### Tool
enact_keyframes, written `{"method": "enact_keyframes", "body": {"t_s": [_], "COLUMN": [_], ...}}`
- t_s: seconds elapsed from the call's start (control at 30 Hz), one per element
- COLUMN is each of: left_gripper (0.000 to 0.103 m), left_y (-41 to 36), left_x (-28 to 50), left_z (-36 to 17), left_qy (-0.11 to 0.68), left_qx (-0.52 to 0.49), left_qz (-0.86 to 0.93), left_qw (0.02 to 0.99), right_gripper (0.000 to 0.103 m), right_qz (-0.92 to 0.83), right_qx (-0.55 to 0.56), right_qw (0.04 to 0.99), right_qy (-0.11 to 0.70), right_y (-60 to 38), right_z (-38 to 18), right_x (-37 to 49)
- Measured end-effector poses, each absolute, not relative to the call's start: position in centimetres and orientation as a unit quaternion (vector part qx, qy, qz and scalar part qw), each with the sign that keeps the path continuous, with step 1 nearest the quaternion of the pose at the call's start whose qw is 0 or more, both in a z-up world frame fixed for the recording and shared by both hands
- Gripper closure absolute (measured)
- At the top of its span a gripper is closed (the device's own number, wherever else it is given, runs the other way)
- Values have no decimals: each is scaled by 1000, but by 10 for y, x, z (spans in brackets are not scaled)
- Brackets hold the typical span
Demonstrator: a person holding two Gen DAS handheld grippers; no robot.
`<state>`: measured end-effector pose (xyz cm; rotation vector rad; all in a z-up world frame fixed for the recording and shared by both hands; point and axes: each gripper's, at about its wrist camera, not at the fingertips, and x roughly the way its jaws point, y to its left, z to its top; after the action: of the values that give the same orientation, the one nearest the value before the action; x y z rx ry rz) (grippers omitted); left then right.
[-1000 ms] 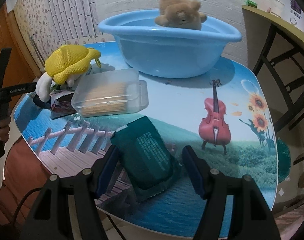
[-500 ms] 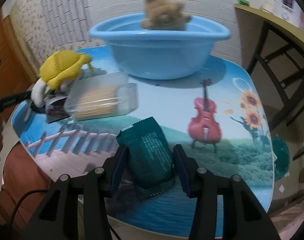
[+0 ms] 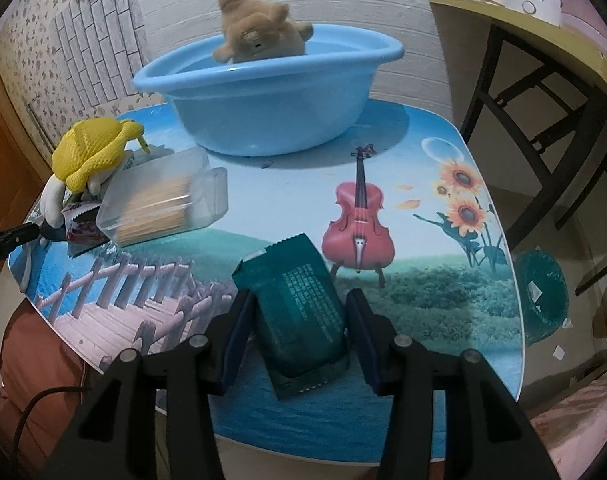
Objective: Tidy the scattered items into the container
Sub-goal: 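Grasp the white plastic hanger with the left gripper while the right grasps the teal packet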
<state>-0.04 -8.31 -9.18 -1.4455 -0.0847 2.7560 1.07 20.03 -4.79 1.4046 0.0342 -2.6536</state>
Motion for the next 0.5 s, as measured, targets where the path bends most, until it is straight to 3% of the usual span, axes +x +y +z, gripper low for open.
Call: {"method": "enact_keyframes", "body": {"t_s": [0.07, 0.13, 0.2, 0.5], "left_gripper": [89, 79, 60, 50], "left_y": [-81, -80, -79, -72], "left_x": [-1, -1, 1, 2], "left_z": [-93, -94, -93, -92], "left_qy": [-24, -28, -31, -15], "left_qx": [-469, -477, -473, -471], "left_qz": [883, 879, 881, 882], "left_qw": [12, 13, 11, 12], "right_gripper": [54, 53, 53, 51], "right_qz": [-880, -879, -879, -876], "right_qx": [469, 470, 469, 470], "right_qw": [74, 79, 84, 104], "right_qy": [11, 9, 9, 26], "right_y": [199, 199, 198, 186], "right_z": [-48, -48, -48, -48], "right_x": [12, 14, 15, 19]}}
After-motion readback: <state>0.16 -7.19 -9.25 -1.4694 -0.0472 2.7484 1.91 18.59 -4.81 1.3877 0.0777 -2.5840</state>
